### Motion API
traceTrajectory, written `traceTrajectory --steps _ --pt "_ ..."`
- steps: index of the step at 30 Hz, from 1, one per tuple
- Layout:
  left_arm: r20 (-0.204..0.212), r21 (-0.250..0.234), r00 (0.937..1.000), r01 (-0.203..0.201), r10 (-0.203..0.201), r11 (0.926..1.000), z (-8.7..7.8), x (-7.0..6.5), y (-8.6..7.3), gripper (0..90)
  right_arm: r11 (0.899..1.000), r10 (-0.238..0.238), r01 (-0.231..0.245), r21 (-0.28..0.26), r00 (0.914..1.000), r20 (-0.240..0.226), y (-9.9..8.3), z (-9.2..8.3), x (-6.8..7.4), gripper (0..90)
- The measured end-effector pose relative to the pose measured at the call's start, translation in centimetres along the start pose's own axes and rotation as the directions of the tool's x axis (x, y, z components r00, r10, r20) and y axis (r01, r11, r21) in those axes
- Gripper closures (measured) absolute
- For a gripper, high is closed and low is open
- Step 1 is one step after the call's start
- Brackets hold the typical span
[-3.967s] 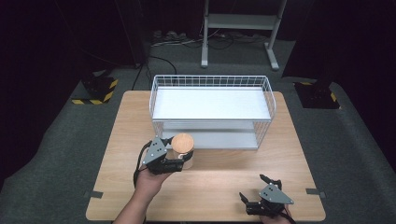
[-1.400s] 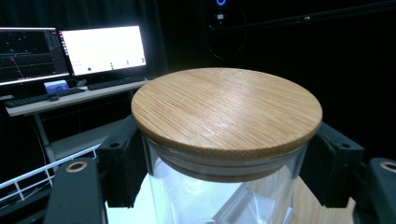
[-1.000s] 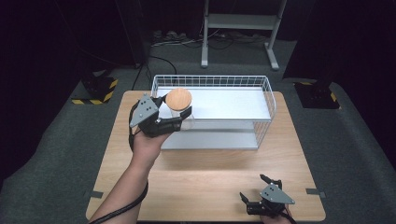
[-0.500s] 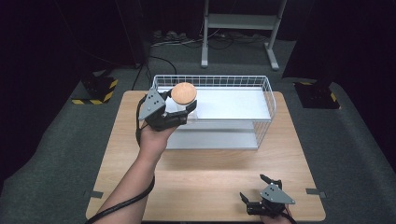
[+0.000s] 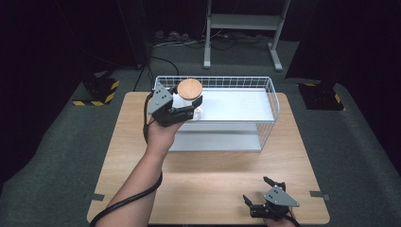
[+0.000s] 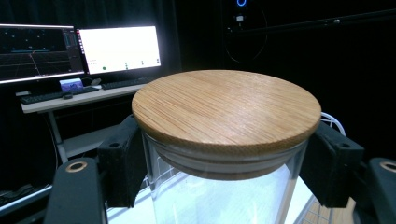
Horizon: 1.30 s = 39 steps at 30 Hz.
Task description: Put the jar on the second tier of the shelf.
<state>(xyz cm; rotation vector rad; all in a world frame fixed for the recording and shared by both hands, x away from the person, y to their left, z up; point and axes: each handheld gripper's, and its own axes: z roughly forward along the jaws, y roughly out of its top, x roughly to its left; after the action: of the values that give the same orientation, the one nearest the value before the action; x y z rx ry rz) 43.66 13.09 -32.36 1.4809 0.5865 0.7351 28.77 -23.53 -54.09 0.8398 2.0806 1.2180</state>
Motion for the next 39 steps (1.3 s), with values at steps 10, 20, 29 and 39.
traceTrajectory --steps 10,20,29,39 --pt "-0.020 0.006 0.9998 -0.004 0.004 1.0000 1.5 0.1 0.1 26.5 1.000 0.004 -0.004 -0.003 1.0000 -0.003 0.0 0.0 0.0 0.1" --pt "-0.030 0.011 0.9991 0.030 -0.030 0.9995 2.8 0.3 -0.3 26.5 1.000 0.014 -0.014 -0.010 0.9999 -0.004 0.0 -0.1 -0.1 0.1" --pt "-0.040 0.020 0.9980 0.050 -0.049 0.9986 3.4 0.6 -0.5 26.5 1.000 0.013 -0.013 -0.010 0.9999 -0.004 0.0 -0.1 -0.1 0.1" --pt "-0.035 0.034 0.9984 0.046 -0.044 0.9984 3.9 0.5 -0.6 26.4 1.000 0.013 -0.013 -0.011 0.9999 -0.005 0.0 -0.1 -0.1 0.1"
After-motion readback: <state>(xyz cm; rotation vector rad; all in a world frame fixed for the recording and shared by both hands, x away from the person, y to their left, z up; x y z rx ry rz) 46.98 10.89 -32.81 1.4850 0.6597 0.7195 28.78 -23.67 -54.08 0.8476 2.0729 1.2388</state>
